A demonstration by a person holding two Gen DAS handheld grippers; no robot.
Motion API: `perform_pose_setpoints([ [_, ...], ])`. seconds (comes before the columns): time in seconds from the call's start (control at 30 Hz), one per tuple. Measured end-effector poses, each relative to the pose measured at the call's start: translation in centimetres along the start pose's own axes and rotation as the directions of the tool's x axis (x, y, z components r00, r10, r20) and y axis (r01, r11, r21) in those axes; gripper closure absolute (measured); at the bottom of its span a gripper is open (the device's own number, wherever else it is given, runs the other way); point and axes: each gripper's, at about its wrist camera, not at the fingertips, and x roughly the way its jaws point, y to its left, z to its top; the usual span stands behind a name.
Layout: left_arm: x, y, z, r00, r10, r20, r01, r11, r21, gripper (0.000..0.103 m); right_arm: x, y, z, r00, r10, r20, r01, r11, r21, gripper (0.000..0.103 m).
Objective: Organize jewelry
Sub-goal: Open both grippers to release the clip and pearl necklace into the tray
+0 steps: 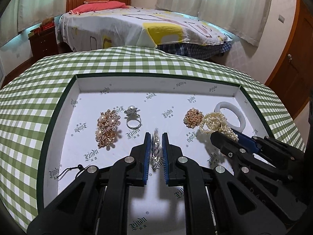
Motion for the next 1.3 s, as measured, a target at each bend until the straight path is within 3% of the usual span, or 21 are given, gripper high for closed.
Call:
perform_pose_setpoints([
  [0.17, 0.3, -0.1, 0.2, 1.000, 0.006, -0.007, -0.006, 1.000, 0.008, 0.091, 0.1, 0.0, 0.0, 1.000, -0.003, -0.001, 0.003, 1.000, 0.002, 0.085],
  [0.57, 0.6, -0.2, -0.1, 1.000, 0.015, -0.006, -0.015, 1.000, 0.025, 0.088, 0.0, 0.1, 0.0, 1.000, -0.007, 0.003, 0.007, 1.000, -0.007, 0.067],
  [0.67, 0.1, -0.3, -0.2, 1.000, 0.025, 0.010, -0.026, 0.999, 0.032, 0.078, -0.2, 0.2, -0.1, 1.000, -0.010, 0.008, 0.010, 1.000, -0.009, 0.066],
  [0.83, -0.5, -0.1, 0.0, 0.999, 0.024, 0.022, -0.024, 1.000, 0.020, 0.072, -0.7, 0.0, 0.0, 1.000, -0.017, 0.019, 0.017, 1.000, -0.002, 0.060],
  [1.3, -3.0, 0.5, 0.1, 0.997, 0.045, 0.058, -0.045, 0.999, -0.006, 0.041, -2.6, -0.7, 0.2, 0.998, -0.042, 0.055, 0.041, 0.999, 0.017, 0.047],
])
